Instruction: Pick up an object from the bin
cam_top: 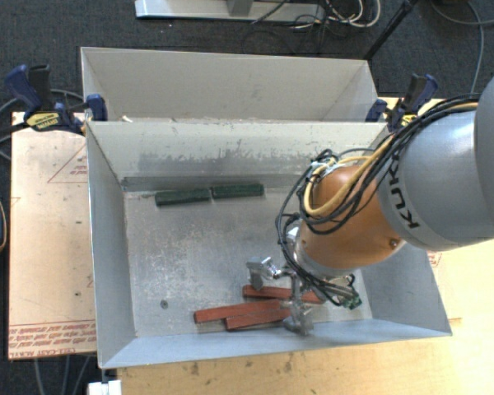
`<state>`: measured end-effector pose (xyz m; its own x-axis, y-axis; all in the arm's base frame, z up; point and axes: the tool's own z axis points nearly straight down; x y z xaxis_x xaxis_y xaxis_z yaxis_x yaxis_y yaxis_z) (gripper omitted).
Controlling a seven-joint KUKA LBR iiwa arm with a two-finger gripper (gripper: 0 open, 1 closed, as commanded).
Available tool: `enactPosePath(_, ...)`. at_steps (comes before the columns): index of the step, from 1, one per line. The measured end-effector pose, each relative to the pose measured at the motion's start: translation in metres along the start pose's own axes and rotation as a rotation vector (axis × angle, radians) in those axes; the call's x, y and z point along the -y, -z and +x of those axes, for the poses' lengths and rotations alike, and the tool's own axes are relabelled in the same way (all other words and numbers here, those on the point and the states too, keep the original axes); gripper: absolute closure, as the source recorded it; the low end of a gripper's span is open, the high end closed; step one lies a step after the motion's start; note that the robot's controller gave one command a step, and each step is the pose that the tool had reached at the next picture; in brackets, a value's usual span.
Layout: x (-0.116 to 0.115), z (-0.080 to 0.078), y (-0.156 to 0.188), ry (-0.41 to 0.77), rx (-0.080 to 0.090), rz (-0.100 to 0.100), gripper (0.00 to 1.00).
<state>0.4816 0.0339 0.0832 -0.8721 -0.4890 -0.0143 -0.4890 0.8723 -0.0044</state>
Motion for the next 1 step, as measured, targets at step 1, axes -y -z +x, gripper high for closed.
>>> enactPosePath(1, -0.0012, 0.0029, 0.0006, -0.001, -0.013, -0.005, 1.00)
